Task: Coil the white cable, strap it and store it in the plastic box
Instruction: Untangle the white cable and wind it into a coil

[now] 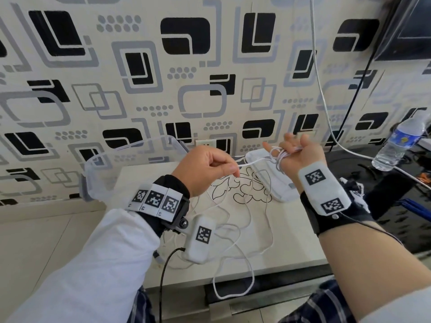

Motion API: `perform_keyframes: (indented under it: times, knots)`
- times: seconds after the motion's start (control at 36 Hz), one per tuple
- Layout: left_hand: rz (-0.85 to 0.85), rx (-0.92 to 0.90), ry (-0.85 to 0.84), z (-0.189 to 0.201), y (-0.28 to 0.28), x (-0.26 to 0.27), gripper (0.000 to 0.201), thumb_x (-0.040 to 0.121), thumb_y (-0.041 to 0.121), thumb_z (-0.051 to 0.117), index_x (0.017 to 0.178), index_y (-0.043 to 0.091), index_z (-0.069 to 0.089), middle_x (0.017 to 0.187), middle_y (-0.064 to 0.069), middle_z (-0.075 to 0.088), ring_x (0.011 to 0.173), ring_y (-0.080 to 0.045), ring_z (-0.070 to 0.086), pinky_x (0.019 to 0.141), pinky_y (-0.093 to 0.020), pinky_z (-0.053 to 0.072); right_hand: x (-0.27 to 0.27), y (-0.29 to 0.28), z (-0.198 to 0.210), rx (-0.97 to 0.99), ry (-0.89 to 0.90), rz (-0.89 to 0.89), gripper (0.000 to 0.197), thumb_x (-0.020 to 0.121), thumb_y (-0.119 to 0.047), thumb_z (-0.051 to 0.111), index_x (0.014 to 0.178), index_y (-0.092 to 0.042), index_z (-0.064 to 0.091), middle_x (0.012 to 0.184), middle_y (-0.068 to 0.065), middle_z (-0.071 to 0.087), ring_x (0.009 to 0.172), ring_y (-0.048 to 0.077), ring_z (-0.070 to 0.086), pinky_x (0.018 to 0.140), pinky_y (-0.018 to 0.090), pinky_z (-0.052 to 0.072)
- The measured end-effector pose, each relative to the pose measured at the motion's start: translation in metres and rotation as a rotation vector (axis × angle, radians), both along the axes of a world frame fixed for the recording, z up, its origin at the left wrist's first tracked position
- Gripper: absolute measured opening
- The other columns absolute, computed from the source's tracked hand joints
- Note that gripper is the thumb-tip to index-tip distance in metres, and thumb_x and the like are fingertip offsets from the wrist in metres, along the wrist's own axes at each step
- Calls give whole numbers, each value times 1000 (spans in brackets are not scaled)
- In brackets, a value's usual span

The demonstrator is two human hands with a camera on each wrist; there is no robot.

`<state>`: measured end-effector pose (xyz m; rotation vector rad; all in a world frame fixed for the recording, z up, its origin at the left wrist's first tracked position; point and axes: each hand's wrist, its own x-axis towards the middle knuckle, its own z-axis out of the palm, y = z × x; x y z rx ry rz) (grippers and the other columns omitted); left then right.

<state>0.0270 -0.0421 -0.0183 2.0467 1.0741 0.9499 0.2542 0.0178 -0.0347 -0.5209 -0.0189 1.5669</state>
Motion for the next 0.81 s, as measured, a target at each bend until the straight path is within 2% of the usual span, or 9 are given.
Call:
perform_keyframes:
  times: [0.08, 0.14, 0.22, 0.28, 0.39, 0.5, 0.61, 0.75, 0.81]
  knots:
    - [0, 21, 12, 0, 0, -1, 18, 92, 14, 63, 81, 8, 76, 44, 19, 48, 44, -2, 38, 50, -7, 30, -11, -8, 8, -19, -167, 34, 35, 102, -33, 40, 112, -1, 48, 75, 7, 59, 36, 14, 47, 94, 52, 48]
    - [12, 30, -1, 1, 0, -4, 17, 92, 11, 63, 82, 5, 76, 45, 22, 49, 44, 1, 41, 51, -6, 30, -18, -10, 11, -49, -327, 64, 37, 101, -33, 41, 114, 0, 50, 82, 8, 57, 42, 15, 52, 74, 39, 54]
    - [29, 32, -42, 1, 3, -7, 17, 92, 11, 63, 83, 4, 76, 43, 20, 47, 41, -1, 38, 48, -6, 28, -24, -10, 9, -73, -461, 164, 40, 99, -40, 44, 100, -1, 52, 73, 5, 50, 51, 10, 38, 49, 20, 37]
    - [40, 40, -54, 1, 4, -9, 17, 92, 10, 63, 82, 4, 76, 43, 18, 48, 41, -3, 37, 47, -7, 26, -26, -9, 9, -66, -509, 233, 44, 97, -47, 43, 91, -4, 51, 73, 3, 45, 53, 9, 31, 51, 17, 25]
    - [57, 45, -56, -1, 6, -11, 17, 92, 10, 63, 82, 5, 77, 46, 19, 52, 41, -3, 38, 47, -7, 27, -30, -13, 10, -34, -624, 305, 48, 95, -57, 40, 85, -10, 46, 79, 5, 42, 53, 9, 26, 54, 19, 17]
    - [79, 61, -40, -2, 7, -11, 17, 91, 9, 63, 81, 4, 77, 48, 22, 55, 45, 0, 45, 50, -5, 31, -35, -13, 6, -28, -707, 336, 46, 91, -62, 43, 95, -17, 45, 78, 6, 46, 51, 10, 27, 55, 22, 16]
    - [121, 70, -32, -4, 9, -11, 18, 91, 10, 64, 80, 8, 77, 51, 22, 57, 49, 1, 48, 53, -6, 34, -41, -10, 3, -8, -836, 361, 46, 88, -66, 45, 101, -22, 46, 82, 8, 46, 49, 11, 26, 45, 22, 20]
    - [205, 106, -54, -8, 14, -9, 18, 89, 14, 65, 77, 13, 78, 76, 3, 74, 75, -8, 64, 68, -12, 47, -49, -12, -3, 47, -1002, 431, 51, 86, -68, 46, 120, -30, 43, 86, 13, 50, 48, 15, 32, 46, 22, 24]
    - [219, 110, -49, -9, 15, -8, 17, 89, 14, 66, 76, 13, 78, 77, 3, 74, 77, -6, 65, 71, -9, 46, -50, -14, -4, 81, -1058, 495, 56, 86, -69, 45, 124, -28, 41, 90, 15, 50, 49, 16, 34, 49, 26, 24]
